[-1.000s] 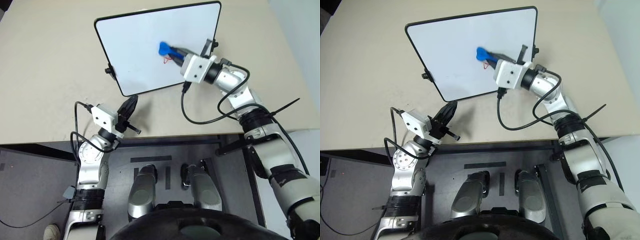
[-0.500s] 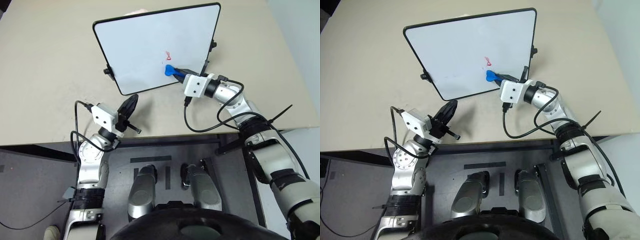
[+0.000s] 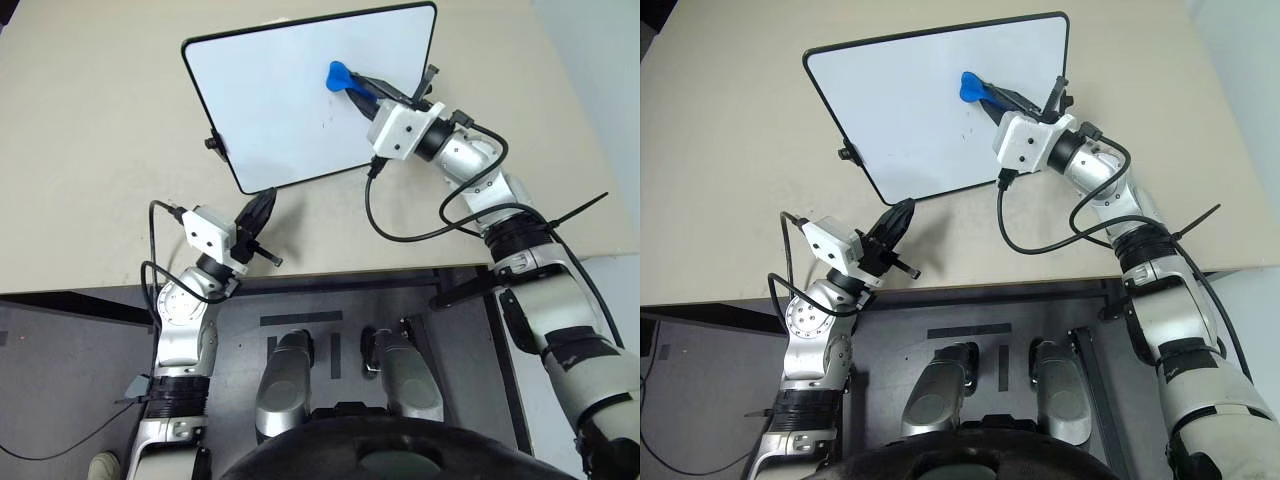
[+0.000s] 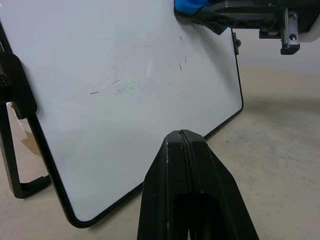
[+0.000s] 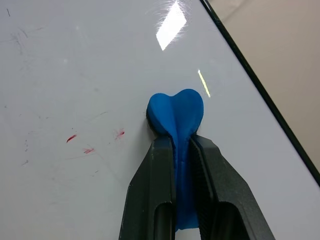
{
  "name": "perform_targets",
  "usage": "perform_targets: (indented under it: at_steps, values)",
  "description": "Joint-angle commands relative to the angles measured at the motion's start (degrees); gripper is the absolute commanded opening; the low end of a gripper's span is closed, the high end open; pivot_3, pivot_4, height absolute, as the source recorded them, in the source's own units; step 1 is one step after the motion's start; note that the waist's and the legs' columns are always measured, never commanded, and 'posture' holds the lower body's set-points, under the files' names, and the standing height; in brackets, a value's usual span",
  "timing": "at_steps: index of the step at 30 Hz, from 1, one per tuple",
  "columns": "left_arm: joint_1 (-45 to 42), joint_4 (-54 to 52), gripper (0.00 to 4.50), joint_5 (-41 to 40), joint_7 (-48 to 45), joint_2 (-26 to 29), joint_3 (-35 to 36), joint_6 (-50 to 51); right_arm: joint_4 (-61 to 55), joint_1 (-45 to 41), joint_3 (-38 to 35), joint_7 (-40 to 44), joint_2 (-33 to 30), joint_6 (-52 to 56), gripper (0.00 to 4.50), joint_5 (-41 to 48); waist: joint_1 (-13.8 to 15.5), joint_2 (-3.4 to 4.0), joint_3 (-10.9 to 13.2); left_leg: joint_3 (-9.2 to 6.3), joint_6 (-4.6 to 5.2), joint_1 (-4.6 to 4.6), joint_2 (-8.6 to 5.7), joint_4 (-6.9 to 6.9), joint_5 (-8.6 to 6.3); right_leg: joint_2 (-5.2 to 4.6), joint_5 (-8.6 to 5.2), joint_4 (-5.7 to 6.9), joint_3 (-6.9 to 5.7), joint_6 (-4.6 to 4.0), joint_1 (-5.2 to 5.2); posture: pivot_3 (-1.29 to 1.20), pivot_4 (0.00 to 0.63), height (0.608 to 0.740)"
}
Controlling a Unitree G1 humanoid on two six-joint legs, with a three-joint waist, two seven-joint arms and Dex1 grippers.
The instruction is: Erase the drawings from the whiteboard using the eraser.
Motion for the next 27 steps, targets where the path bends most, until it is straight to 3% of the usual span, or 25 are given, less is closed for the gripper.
perform_targets:
  at_steps: [1, 8, 18, 27]
  values:
    - [-0.21, -0.98, 0.00, -0.17, 0.13, -0.11, 0.22, -0.96, 2.27, 1.87, 1.50, -0.52, 0.32, 0.31, 0.43, -1.74, 0.01, -0.01, 0.00, 0.00, 0.00, 0.00, 0.00, 0.00, 0.00, 0.00, -0.01, 0.00, 0.00, 0.01, 0.00, 0.00, 0.150, 0.740]
    - [-0.28, -0.95, 0.00, -0.19, 0.11, 0.12, 0.41, -0.86, 3.25, 3.83, 2.92, -0.70, 0.03, -0.53, 0.43, -3.31, -0.02, 0.01, 0.00, 0.01, -0.02, 0.01, 0.02, 0.00, -0.01, 0.00, 0.06, 0.03, 0.00, -0.07, -0.01, 0.00, 0.150, 0.740]
    - [-0.04, -1.40, 0.00, -0.27, -0.11, 0.10, 0.08, -0.52, -4.33, -0.44, -1.07, -5.58, -0.16, -0.77, 0.43, -1.71, -0.05, 0.01, 0.01, 0.04, -0.01, -0.06, 0.05, -0.01, -0.01, 0.00, 0.02, -0.02, 0.00, 0.00, -0.06, 0.00, 0.150, 0.740]
    - [-0.28, -1.15, 0.00, -0.19, 0.14, -0.13, 0.06, -0.62, -0.99, 3.84, 4.10, -3.14, -0.12, -0.32, 0.43, -5.85, 0.18, -0.01, -0.01, 0.05, -0.02, -0.10, 0.05, -0.01, -0.04, 0.00, -0.05, -0.06, -0.01, 0.05, -0.07, 0.00, 0.150, 0.740]
